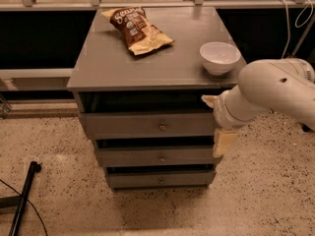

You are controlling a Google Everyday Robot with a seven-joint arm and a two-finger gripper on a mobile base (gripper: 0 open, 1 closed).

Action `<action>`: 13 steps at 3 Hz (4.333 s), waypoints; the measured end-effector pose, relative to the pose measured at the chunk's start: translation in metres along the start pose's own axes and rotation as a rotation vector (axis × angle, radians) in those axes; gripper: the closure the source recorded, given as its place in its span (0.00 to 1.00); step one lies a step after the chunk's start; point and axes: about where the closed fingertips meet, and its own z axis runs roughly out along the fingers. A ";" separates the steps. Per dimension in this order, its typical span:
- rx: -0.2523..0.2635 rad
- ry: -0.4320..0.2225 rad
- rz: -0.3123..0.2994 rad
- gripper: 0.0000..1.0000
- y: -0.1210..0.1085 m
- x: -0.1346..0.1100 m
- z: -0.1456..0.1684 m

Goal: Open top drawer

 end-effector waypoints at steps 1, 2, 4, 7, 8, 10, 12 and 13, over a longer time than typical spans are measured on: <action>-0.003 0.015 0.017 0.00 -0.001 0.000 0.014; 0.007 0.022 0.041 0.00 0.022 0.008 0.041; 0.239 -0.045 0.015 0.00 -0.008 0.011 0.079; 0.103 -0.123 -0.008 0.00 -0.017 0.005 0.094; 0.054 -0.153 -0.042 0.00 -0.028 -0.001 0.101; 0.041 -0.142 -0.057 0.00 -0.042 -0.004 0.117; 0.019 -0.086 -0.021 0.09 -0.045 0.002 0.140; 0.003 -0.083 -0.012 0.21 -0.044 0.002 0.148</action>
Offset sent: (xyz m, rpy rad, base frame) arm 0.0368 0.0085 -0.0779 0.1477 -0.3193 -0.1241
